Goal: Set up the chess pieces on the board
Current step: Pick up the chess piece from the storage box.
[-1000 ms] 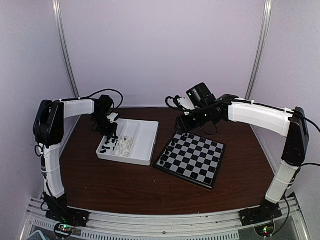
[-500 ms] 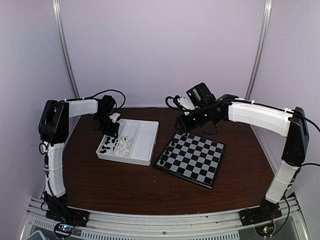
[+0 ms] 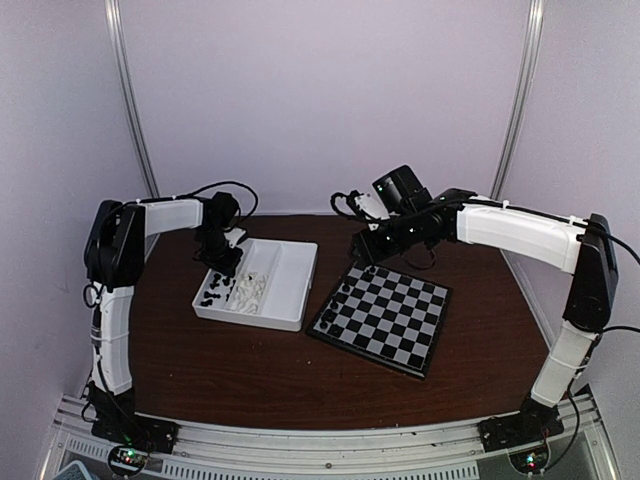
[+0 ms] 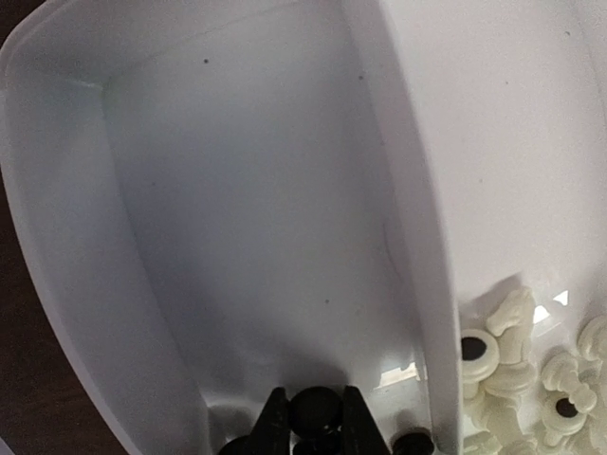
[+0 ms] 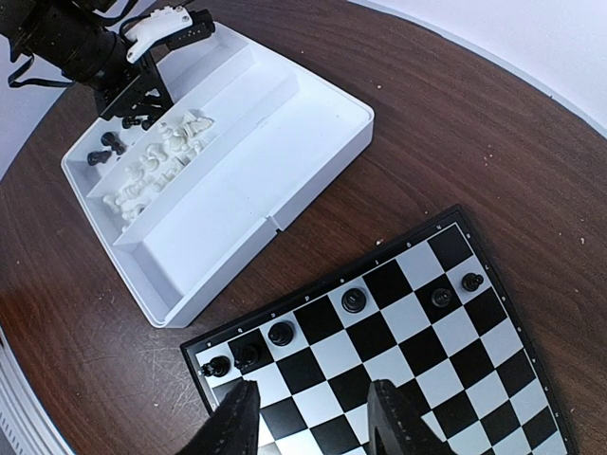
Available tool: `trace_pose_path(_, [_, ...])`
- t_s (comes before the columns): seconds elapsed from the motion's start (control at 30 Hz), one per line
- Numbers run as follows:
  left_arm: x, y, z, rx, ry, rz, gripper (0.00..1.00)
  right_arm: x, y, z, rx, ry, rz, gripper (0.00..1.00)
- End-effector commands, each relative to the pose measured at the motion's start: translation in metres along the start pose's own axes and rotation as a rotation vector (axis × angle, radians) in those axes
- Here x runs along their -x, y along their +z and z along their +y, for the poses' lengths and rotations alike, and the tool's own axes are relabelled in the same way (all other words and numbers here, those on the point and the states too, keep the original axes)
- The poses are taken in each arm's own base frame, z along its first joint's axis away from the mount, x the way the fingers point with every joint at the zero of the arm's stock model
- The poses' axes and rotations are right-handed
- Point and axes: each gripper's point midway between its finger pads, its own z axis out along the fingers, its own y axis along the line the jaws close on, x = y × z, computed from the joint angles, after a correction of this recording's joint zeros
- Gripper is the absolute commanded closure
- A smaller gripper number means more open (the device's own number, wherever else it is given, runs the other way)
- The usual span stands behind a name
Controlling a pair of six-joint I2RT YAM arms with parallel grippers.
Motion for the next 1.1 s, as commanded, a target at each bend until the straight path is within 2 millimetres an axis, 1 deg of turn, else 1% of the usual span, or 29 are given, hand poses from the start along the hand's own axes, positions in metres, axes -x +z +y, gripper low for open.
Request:
trace_pose_path(0.0, [0.014,-0.042,0.005,0.032,-0.038,-0.104,0.94,0.001,-0.002,0.001,0.003,-0.002,-0.014,0.58])
trace_pose_path(0.1, [0.023,-0.083,0.0,-0.003,-0.084,-0.231,0.94,0.004,-0.006,0.004,0.021,0.016,-0.044,0.58])
trace_pose_path(0.13, [0.024,-0.103,-0.005,-0.034,-0.103,-0.285,0.94,0.006,-0.008,0.006,0.033,0.025,-0.057,0.58])
trace_pose_path(0.23, [0.031,-0.148,-0.029,-0.18,-0.174,-0.43,0.94,0.017,-0.013,0.016,0.091,0.064,-0.124,0.58])
trace_pose_path(0.33, [0.039,-0.193,-0.063,-0.357,-0.238,-0.568,0.93,0.029,-0.019,0.029,0.167,0.104,-0.194,0.58])
trace_pose_path(0.47, [0.05,-0.249,-0.115,-0.566,-0.299,-0.737,0.91,0.051,-0.034,0.058,0.29,0.119,-0.324,0.58])
trace_pose_path(0.53, [0.056,-0.275,-0.137,-0.675,-0.332,-0.813,0.91,0.062,-0.043,0.072,0.341,0.109,-0.401,0.58])
trace_pose_path(0.6, [0.062,-0.299,-0.152,-0.792,-0.374,-0.884,0.91,0.074,-0.054,0.083,0.385,0.109,-0.492,0.58])
trace_pose_path(0.63, [0.063,-0.307,-0.157,-0.841,-0.399,-0.909,0.91,0.079,-0.058,0.087,0.404,0.11,-0.536,0.58])
trace_pose_path(0.67, [0.066,-0.321,-0.162,-0.904,-0.417,-0.956,0.91,0.082,-0.061,0.089,0.419,0.116,-0.57,0.58])
trace_pose_path(0.7, [0.067,-0.328,-0.165,-0.952,-0.441,-0.977,0.91,0.09,-0.068,0.092,0.439,0.12,-0.627,0.58])
trace_pose_path(0.83, [0.069,-0.345,-0.179,-1.073,-0.516,-1.019,0.9,0.106,-0.078,0.093,0.464,0.141,-0.743,0.58])
trace_pose_path(0.97, [0.072,-0.355,-0.198,-1.122,-0.518,-1.019,0.89,0.117,-0.082,0.094,0.474,0.141,-0.796,0.57])
trace_pose_path(1.07, [0.073,-0.358,-0.205,-1.144,-0.509,-1.034,0.89,0.122,-0.078,0.096,0.478,0.138,-0.795,0.57])
